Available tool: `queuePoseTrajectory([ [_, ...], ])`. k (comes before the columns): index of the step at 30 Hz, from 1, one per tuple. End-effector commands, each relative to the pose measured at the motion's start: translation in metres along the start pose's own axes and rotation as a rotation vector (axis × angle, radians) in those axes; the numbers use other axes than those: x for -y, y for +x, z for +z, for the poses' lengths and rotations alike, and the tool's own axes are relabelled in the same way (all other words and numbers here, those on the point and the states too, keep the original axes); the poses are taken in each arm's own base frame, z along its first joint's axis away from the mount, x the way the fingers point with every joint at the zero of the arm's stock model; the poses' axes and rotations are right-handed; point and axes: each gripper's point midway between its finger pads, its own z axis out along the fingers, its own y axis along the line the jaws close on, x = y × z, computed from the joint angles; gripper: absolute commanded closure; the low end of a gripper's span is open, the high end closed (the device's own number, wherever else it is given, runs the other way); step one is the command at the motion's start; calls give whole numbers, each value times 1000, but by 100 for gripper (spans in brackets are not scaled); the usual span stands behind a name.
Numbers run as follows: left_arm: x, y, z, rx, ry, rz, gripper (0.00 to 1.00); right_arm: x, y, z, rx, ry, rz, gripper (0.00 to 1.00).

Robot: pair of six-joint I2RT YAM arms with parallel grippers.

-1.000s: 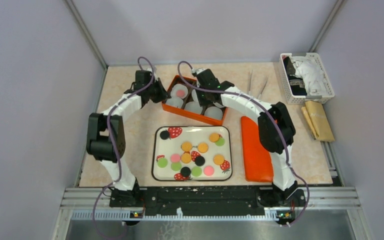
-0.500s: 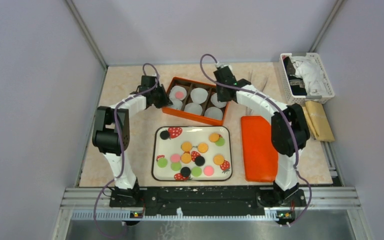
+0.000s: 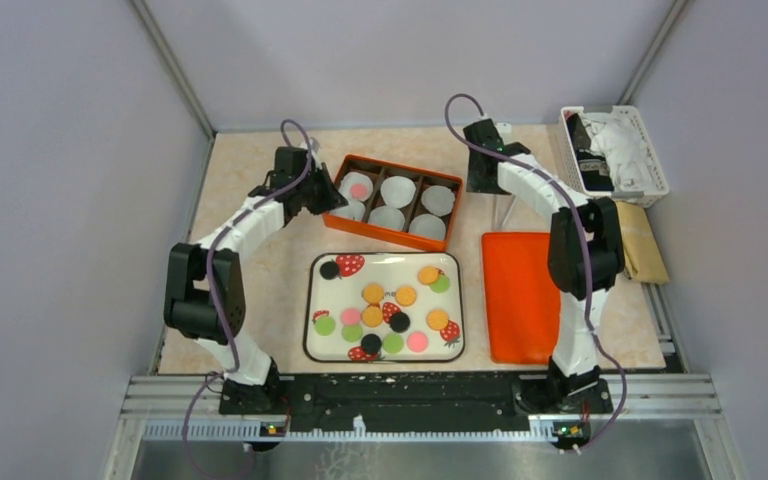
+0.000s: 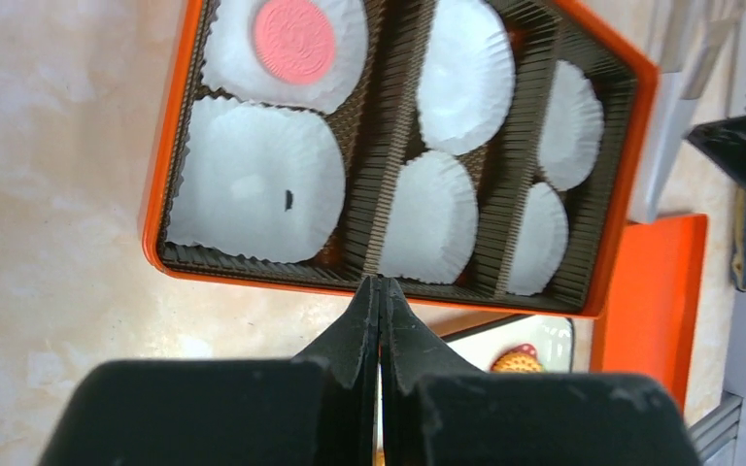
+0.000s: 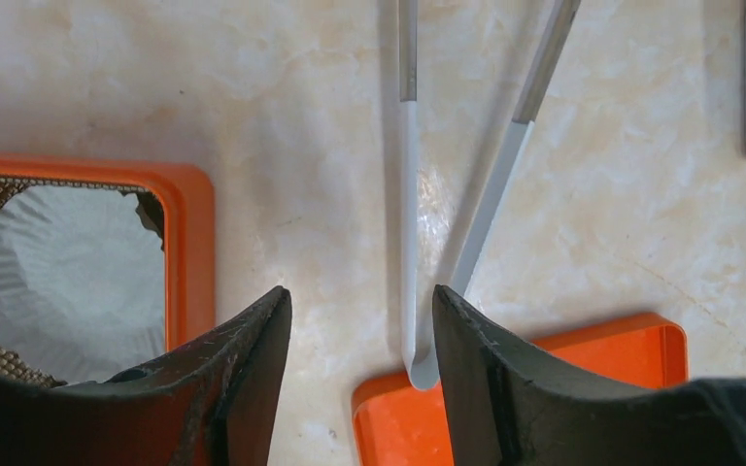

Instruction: Pack the cookies

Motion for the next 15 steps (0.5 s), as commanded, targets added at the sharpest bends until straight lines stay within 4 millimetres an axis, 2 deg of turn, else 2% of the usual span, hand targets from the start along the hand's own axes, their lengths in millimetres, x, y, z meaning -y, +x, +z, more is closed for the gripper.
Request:
queuePoseTrajectory([
  [1, 41, -34, -39, 113, 98, 57, 100, 12, -8, 16, -22, 65, 35, 45],
  [4, 49, -44, -57, 164, 105, 80, 100, 22, -6, 30, -61, 63, 71, 44],
  [8, 56, -51, -70, 196, 113, 98, 100, 32, 1, 47, -126, 49, 116, 42],
  [15, 61, -54, -75, 204, 127, 105, 100, 30, 9, 55, -159, 20, 126, 39],
])
